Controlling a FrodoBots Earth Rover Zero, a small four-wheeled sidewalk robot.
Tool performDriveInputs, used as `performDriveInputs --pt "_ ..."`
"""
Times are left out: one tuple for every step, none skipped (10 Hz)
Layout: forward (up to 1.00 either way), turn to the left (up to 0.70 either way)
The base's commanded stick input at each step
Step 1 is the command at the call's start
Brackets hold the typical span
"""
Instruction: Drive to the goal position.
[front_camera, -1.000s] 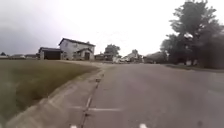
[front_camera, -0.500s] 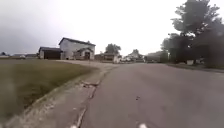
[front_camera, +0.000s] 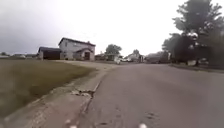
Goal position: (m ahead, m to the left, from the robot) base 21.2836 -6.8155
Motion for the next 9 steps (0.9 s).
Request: performDriveInputs --pt "1.0 -0.2" --pt "1.0 0.0" --pt "1.0 0.0" --pt "1.0 0.0" --pt "1.0 0.0" --pt "1.0 0.0" --pt "1.0 0.0" --pt "1.0 -0.07" --pt "1.0 -0.23"
